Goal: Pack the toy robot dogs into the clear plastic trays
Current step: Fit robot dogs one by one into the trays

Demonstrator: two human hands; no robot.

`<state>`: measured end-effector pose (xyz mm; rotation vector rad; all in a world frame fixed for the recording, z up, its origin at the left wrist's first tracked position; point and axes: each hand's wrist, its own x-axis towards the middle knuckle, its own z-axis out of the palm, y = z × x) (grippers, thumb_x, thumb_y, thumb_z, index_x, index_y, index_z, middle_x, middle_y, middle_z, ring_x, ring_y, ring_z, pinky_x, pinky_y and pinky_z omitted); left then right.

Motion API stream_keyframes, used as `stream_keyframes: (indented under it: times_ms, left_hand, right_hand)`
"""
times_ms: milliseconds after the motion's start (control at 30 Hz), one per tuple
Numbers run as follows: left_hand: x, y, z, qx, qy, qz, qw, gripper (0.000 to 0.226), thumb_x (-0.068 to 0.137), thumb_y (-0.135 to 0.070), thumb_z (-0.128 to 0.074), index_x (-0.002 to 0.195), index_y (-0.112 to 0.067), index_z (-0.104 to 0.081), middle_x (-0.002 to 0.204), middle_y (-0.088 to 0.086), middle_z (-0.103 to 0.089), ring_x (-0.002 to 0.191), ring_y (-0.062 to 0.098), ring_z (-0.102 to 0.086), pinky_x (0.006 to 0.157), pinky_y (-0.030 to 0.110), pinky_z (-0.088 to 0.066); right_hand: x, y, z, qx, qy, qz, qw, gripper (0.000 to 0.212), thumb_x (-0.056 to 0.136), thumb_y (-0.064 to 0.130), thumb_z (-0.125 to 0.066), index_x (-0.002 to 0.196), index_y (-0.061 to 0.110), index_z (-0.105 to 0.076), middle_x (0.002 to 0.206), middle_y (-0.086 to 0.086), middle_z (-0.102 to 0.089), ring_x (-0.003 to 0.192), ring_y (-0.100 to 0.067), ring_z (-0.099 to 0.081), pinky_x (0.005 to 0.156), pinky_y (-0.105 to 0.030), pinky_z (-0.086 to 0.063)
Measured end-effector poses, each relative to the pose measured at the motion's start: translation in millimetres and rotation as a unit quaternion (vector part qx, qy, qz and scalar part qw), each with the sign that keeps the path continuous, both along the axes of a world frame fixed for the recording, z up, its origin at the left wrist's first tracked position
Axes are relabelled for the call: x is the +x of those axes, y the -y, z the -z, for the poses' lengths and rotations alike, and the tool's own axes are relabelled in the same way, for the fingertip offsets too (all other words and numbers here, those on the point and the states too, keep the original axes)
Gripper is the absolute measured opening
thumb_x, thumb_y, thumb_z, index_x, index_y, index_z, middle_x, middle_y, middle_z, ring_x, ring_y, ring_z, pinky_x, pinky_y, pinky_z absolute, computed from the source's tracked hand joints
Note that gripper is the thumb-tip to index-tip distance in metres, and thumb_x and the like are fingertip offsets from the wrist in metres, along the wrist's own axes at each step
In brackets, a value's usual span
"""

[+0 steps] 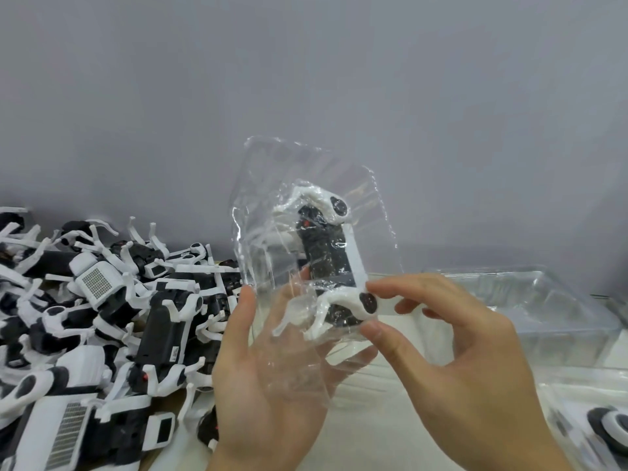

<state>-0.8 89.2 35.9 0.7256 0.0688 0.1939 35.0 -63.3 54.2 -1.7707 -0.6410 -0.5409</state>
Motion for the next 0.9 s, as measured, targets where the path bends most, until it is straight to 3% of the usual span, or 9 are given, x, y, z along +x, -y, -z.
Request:
stream_keyframes:
  times_ms: [67,167,300,467,667,800,900]
  left_hand:
    - [1.9,-0.4,-1.4,-0.043,0.029,0.089,0.995,0.094,0.066,-0.062,-0.079,0.142,-0.013,-0.053,0.132,0.018,-0.059,0.104,0.039,-0.064,0.083,0.051,-0.054]
    - [0.2,1.3,-4.0,-0.073,0.034,0.132,0.988,0.086,0.072,-0.055,-0.074,0.144,-0.014,-0.050,0.126,0.020,-0.060,0.093,0.039,-0.066,0.074,0.047,-0.055]
    - [1.5,5.8,-4.8,-0.064,0.016,0.140,0.988,0.080,0.080,-0.060,-0.067,0.143,-0.014,-0.051,0.124,0.020,-0.059,0.091,0.039,-0.064,0.076,0.050,-0.053]
    - [1.9,6.7,-6.8,-0.056,-0.004,0.116,0.992,0.076,0.078,-0.057,-0.065,0.140,-0.014,-0.054,0.122,0.021,-0.064,0.094,0.040,-0.066,0.076,0.051,-0.053]
    - [1.9,6.5,-6.6,-0.077,-0.015,0.121,0.990,0.081,0.083,-0.055,-0.067,0.147,-0.009,-0.044,0.117,0.019,-0.062,0.090,0.037,-0.064,0.072,0.047,-0.055]
    - [4.1,6.1,-6.1,-0.063,-0.016,0.114,0.991,0.075,0.089,-0.059,-0.057,0.145,-0.011,-0.046,0.131,0.019,-0.060,0.105,0.039,-0.063,0.083,0.049,-0.054]
    - [6.2,7.6,-7.4,-0.020,-0.041,0.086,0.995,0.070,0.093,-0.062,-0.046,0.143,-0.013,-0.051,0.139,0.019,-0.057,0.123,0.039,-0.057,0.099,0.053,-0.047]
  right_hand:
    - [-0.1,-0.4,-0.6,-0.010,0.016,0.008,1.000,0.025,0.072,0.037,-0.077,0.096,0.040,-0.072,0.096,0.017,-0.068,0.089,-0.009,-0.063,0.079,-0.008,-0.040]
    - [1.1,0.9,-0.3,-0.045,0.039,0.025,0.998,0.025,0.072,0.034,-0.079,0.096,0.037,-0.073,0.094,0.018,-0.066,0.088,-0.006,-0.062,0.080,-0.008,-0.040]
    - [3.0,3.3,2.4,-0.107,0.058,0.053,0.991,0.023,0.075,0.037,-0.076,0.097,0.036,-0.070,0.093,0.022,-0.062,0.086,-0.001,-0.059,0.079,-0.012,-0.040]
    - [3.3,4.7,3.0,-0.087,0.046,0.051,0.994,0.023,0.075,0.037,-0.075,0.097,0.037,-0.070,0.091,0.021,-0.062,0.085,-0.002,-0.060,0.077,-0.007,-0.039]
    - [3.8,3.4,3.0,-0.090,0.050,0.051,0.993,0.021,0.076,0.034,-0.075,0.096,0.031,-0.074,0.090,0.020,-0.063,0.086,0.000,-0.059,0.078,-0.008,-0.041]
    - [2.4,6.1,-0.1,-0.073,0.039,0.053,0.995,0.022,0.080,0.033,-0.070,0.102,0.035,-0.070,0.095,0.019,-0.063,0.094,-0.003,-0.060,0.082,-0.008,-0.039]
    - [-0.6,4.6,-2.6,-0.081,0.048,0.037,0.995,0.033,0.080,0.026,-0.067,0.111,0.035,-0.065,0.102,0.020,-0.061,0.102,-0.005,-0.059,0.086,-0.009,-0.038]
